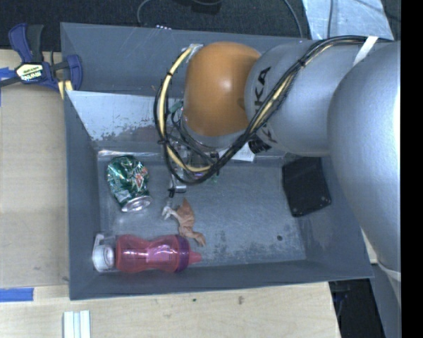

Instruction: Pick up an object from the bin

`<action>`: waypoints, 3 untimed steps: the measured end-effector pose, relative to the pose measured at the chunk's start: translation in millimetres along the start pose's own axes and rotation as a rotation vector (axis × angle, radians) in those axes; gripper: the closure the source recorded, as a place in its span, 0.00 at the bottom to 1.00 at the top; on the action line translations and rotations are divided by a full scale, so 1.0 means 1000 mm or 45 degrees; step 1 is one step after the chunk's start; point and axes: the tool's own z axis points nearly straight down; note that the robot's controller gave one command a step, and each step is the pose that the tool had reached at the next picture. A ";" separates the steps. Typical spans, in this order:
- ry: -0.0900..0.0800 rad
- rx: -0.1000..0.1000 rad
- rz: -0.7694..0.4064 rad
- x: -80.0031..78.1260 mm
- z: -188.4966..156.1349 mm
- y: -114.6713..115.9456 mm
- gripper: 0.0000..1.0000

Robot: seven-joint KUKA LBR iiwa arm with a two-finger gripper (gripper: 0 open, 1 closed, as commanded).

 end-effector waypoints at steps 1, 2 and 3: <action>-0.010 -0.002 0.003 -0.002 -0.005 0.000 0.00; -0.014 -0.003 0.133 -0.013 0.010 0.018 0.00; -0.004 -0.003 0.185 -0.014 0.025 0.038 0.00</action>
Offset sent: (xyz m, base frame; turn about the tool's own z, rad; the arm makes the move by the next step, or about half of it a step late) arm 0.0210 0.0481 -0.0381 0.2212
